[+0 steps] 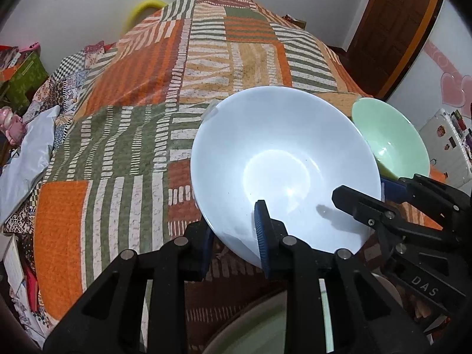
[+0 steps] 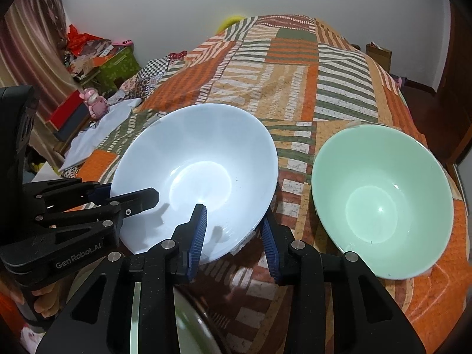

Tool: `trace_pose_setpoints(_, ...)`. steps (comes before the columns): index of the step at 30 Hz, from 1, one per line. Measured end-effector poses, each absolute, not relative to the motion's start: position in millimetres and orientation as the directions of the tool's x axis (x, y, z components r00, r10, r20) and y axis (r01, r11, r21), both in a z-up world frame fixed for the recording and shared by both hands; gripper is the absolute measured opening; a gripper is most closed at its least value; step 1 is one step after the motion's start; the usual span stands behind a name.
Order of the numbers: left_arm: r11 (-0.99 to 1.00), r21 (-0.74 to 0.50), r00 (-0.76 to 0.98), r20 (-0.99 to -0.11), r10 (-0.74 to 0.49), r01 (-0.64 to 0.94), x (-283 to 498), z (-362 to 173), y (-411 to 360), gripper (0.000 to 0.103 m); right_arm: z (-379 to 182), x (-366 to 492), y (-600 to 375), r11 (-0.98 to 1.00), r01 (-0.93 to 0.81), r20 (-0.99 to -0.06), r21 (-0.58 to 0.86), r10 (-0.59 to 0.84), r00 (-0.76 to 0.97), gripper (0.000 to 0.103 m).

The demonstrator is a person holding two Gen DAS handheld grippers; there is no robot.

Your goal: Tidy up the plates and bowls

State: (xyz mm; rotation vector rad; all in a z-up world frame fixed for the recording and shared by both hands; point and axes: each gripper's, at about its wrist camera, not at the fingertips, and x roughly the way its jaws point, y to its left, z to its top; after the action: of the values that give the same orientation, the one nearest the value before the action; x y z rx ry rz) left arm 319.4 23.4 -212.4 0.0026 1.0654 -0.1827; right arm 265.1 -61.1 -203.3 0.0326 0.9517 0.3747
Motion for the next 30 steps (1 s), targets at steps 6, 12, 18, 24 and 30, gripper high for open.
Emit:
trace_pose_setpoints(6, 0.986, -0.086, 0.505, -0.850, -0.149, 0.146, 301, -194, 26, 0.026, -189, 253, -60, 0.932, -0.309, -0.770, 0.191, 0.337, 0.542, 0.033)
trace_pose_setpoints(12, 0.986, -0.095, 0.536, -0.830, -0.154, 0.136, 281, -176, 30, 0.026, -175, 240, -57, 0.929, -0.321, -0.752, 0.185, 0.344, 0.563, 0.033)
trace_pose_setpoints(18, 0.987, -0.098, 0.567, -0.810, -0.152, 0.125, 257, -159, 37, 0.026, -163, 227, -50, 0.923, -0.340, -0.735, 0.180, 0.356, 0.577, 0.033)
trace_pose_setpoints(24, 0.988, -0.107, 0.594, -0.790, -0.151, 0.108, 232, -145, 48, 0.026, -151, 210, -39, 0.916, -0.364, -0.721, 0.170, 0.367, 0.587, 0.033)
trace_pose_setpoints(30, 0.989, -0.114, 0.612, -0.778, -0.147, 0.092, 205, -135, 64, 0.026, -143, 192, -25, 0.909, -0.387, -0.710, 0.155, 0.375, 0.596, 0.033)
